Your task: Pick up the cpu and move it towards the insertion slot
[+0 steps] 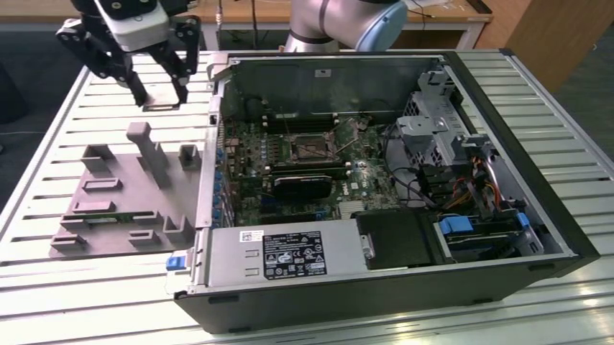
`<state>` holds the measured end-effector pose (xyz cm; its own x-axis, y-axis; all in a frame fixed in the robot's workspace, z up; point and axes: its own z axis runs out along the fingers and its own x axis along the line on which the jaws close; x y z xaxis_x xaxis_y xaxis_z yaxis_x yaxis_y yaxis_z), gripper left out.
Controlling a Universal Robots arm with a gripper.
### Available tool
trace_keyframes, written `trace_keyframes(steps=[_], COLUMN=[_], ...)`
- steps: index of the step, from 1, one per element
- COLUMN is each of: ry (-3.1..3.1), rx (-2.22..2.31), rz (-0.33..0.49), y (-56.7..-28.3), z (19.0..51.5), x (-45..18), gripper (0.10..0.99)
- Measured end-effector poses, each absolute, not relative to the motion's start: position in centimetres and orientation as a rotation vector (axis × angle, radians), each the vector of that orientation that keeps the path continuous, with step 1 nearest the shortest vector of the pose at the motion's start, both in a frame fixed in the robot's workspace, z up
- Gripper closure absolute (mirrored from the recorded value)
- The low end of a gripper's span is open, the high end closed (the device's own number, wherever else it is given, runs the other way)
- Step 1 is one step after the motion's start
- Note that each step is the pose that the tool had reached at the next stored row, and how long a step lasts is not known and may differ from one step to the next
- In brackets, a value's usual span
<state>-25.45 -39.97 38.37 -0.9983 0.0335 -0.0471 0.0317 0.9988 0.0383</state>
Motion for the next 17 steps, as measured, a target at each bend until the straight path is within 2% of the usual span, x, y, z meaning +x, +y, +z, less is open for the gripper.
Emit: trace_keyframes(steps=[17], ry=[3.095], rx=[0.050], rz=[0.058], y=[-40.0], z=[38.4], x=[-17.8], gripper=[0.545])
